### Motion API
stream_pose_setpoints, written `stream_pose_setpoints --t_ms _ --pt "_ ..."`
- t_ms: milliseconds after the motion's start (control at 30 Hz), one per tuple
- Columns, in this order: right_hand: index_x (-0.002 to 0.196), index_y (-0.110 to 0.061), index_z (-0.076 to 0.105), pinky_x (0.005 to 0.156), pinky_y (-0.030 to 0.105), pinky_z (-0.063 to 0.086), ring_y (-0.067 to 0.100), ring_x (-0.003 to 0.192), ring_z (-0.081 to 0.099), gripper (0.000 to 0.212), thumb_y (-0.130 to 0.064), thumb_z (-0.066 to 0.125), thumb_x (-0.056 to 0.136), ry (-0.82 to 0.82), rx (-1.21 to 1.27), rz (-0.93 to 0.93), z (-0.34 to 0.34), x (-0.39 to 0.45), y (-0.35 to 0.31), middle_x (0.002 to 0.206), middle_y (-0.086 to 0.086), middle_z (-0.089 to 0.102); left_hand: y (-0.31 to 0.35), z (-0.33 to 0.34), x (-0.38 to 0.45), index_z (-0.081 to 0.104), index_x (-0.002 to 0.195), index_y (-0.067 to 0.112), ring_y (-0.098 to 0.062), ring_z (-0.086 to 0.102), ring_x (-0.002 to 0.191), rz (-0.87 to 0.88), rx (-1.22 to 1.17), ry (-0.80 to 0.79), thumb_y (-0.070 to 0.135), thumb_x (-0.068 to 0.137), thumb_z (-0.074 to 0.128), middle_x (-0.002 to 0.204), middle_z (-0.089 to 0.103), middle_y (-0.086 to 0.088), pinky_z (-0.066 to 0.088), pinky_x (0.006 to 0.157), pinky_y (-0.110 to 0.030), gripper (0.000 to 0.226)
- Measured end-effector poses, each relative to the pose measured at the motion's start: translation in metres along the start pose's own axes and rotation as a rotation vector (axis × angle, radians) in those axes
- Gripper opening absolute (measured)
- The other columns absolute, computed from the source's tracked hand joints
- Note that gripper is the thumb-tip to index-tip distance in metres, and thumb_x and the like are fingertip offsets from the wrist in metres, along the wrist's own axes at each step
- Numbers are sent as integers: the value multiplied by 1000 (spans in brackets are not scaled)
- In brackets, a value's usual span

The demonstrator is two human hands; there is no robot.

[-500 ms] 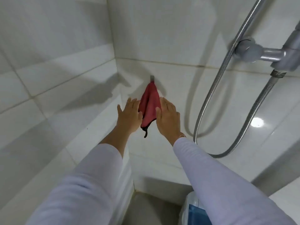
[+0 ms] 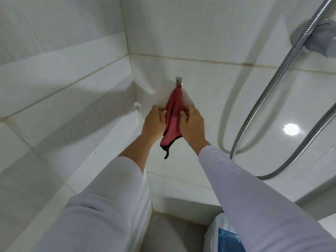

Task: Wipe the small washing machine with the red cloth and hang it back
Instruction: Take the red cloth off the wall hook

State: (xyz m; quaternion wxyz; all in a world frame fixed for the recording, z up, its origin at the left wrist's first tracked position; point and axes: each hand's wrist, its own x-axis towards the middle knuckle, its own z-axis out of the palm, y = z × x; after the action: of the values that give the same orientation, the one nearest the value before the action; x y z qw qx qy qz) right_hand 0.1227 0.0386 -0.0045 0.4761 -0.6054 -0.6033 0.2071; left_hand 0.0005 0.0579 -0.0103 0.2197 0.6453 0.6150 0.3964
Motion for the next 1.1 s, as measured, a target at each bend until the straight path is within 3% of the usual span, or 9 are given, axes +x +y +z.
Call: stream_pose_setpoints --t_ms 133,233,333,467,533,700,833,933,1100 --pt "68 -23 49 61 17 27 19 74 48 23 -24 49 91 -40 -49 5 0 0 2 81 3 54 -8 -2 3 46 64 17 -31 52 65 79 113 1 22 93 40 69 48 -6 39 58 -33 30" --pt "56 -25 30 57 17 26 15 66 41 40 -26 55 88 -35 -78 14 -6 -2 2 81 2 43 -12 -10 -3 54 70 14 -23 57 69 39 99 29 45 86 38 81 58 -8 47 64 -34 38" --pt "58 -26 35 70 25 35 17 76 44 36 -28 60 84 -46 -83 3 -17 -8 0 88 2 43 -8 -24 -13 56 91 6 -17 54 79 -23 47 67 38 93 47 90 58 -4 38 70 -27 34" --pt "53 -18 34 52 16 35 16 57 41 41 -28 59 84 -73 -42 33 -36 -13 -6 64 0 41 3 -40 -28 52 88 8 -11 48 64 -43 0 88 36 95 47 78 55 0 34 55 -19 29" --pt "55 -17 33 45 14 31 12 51 37 40 -26 58 85 -128 30 76 -46 -16 -16 56 -3 38 14 -43 -34 52 86 4 -10 43 57 -25 -44 87 35 95 47 69 50 0 32 52 -19 33" --pt "68 -13 46 62 29 40 18 65 47 24 -28 57 84 -235 247 108 -60 -25 -52 67 3 50 54 -40 -55 39 73 19 -15 42 62 -64 -219 -7 39 97 38 67 43 4 33 58 -23 32" --pt "94 -17 64 83 34 46 17 81 59 35 -40 37 94 -338 396 214 -77 -32 -87 87 0 65 78 -47 -66 54 100 17 -30 64 100 -146 -619 -127 59 92 36 102 64 -9 52 90 -43 46" --pt "116 -16 63 92 38 40 18 98 57 53 -41 20 98 -379 376 227 -94 -38 -98 114 3 65 85 -56 -75 62 117 24 -24 69 99 -115 -797 -261 69 82 44 109 70 -6 57 81 -42 59" --pt "117 -14 65 91 40 38 19 101 55 62 -40 11 98 -426 339 245 -120 -51 -94 118 4 66 89 -46 -85 43 132 14 -22 64 98 -242 -832 -256 29 89 60 120 62 -12 54 75 -35 49"
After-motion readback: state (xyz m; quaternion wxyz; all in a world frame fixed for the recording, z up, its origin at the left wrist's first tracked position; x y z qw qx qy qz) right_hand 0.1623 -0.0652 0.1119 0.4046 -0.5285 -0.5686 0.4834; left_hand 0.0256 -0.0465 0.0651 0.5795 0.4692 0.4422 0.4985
